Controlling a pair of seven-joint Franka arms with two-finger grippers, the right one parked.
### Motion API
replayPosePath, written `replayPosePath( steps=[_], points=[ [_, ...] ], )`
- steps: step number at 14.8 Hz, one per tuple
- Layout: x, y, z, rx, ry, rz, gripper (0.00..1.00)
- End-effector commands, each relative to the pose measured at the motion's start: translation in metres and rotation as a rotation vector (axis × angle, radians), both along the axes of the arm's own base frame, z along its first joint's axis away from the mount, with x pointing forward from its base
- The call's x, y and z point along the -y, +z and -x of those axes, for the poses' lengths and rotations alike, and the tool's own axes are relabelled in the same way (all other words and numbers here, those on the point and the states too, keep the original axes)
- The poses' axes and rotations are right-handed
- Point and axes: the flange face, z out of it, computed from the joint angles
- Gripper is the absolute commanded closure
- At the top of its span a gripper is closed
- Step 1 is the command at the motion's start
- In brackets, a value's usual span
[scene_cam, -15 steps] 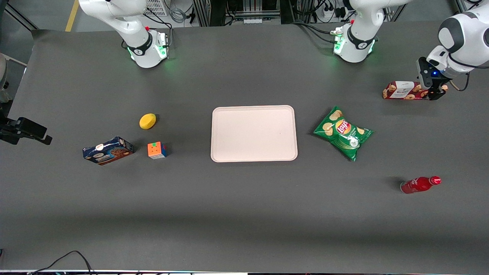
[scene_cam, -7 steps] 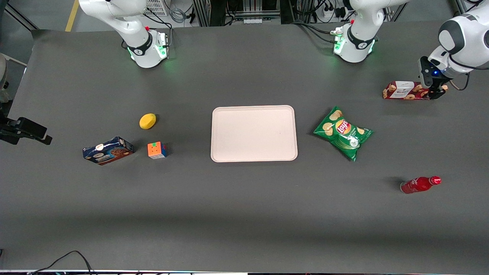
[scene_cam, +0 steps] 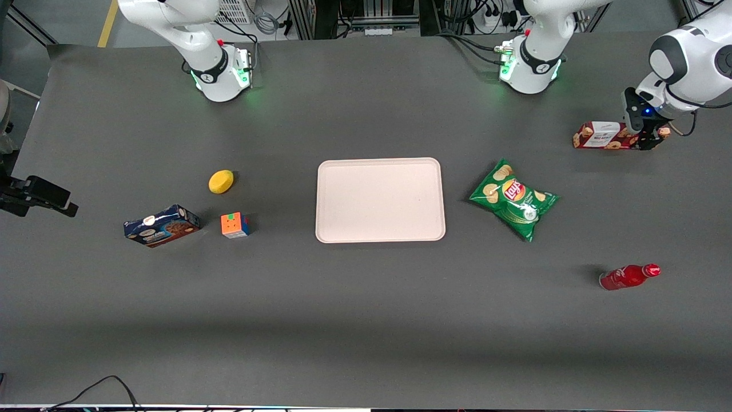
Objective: Place red cookie box on tray
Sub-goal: 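Lower the left gripper and close it on the cookie box end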
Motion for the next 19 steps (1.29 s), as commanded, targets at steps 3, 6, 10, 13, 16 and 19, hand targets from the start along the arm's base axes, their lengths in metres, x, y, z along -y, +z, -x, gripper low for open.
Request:
replayPosePath(
  steps=[3,6,10,13,16,19],
  points=[
    [0.005,-0.011,0.015,0.018,-0.015,0.007,0.39],
    [0.006,-0.011,0.015,0.017,-0.006,0.008,0.89],
    [0.009,-0.010,0.012,0.015,0.027,0.009,1.00],
    [0.012,-0.002,0.002,0.037,0.091,-0.004,1.00],
    [0.012,0.022,-0.018,0.028,0.221,0.016,1.00],
    [0.019,0.063,-0.060,-0.020,0.369,0.034,1.00]
  ],
)
